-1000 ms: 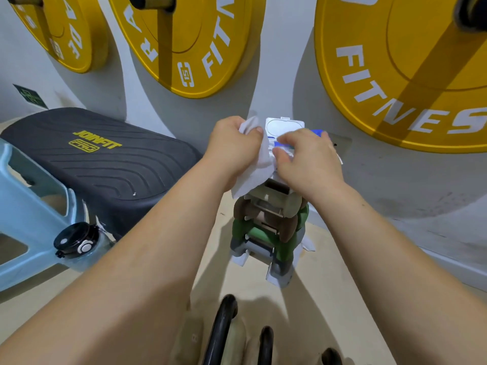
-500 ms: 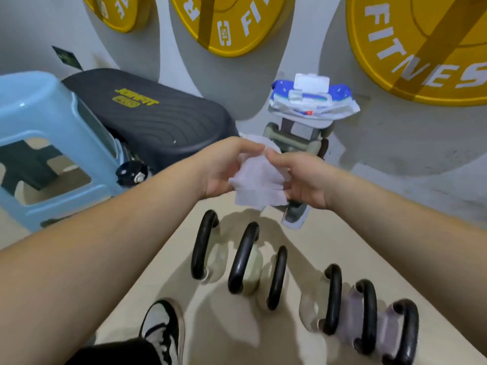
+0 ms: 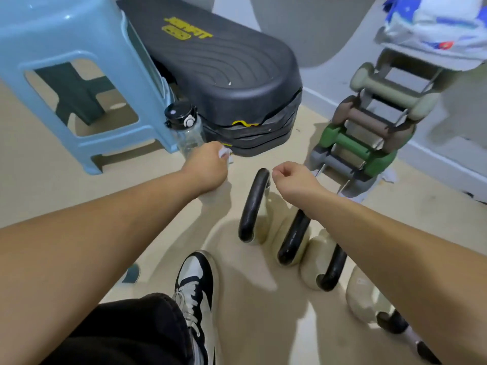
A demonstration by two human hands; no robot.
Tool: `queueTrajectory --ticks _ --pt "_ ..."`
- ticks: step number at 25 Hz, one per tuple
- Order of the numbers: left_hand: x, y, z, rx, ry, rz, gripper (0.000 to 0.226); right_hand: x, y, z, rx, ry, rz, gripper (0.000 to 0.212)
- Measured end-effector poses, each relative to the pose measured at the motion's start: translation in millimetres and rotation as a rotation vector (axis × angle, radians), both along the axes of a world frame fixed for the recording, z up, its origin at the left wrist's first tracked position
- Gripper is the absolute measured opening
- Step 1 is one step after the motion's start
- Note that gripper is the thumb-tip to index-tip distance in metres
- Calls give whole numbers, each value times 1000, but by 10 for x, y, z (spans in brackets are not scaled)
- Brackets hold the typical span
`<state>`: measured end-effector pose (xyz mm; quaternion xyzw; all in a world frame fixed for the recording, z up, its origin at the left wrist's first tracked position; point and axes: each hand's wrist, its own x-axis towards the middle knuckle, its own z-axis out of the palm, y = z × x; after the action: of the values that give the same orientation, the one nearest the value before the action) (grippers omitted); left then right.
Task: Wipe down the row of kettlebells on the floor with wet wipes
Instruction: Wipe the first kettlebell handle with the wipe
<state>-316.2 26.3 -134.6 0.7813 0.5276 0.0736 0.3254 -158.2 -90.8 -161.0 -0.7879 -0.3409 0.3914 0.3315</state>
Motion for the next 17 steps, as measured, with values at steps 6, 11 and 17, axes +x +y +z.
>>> queueTrajectory --ticks 6,11,17 --pt "319 -189 -655 338 95 -181 35 91 245 -159 -69 -2 267 47" --pt "187 -895 -1013 234 52 -527 65 253 263 -99 -136 16 348 48" --pt "284 -727 -864 152 -214 -53 37 265 244 -96 -150 25 374 51"
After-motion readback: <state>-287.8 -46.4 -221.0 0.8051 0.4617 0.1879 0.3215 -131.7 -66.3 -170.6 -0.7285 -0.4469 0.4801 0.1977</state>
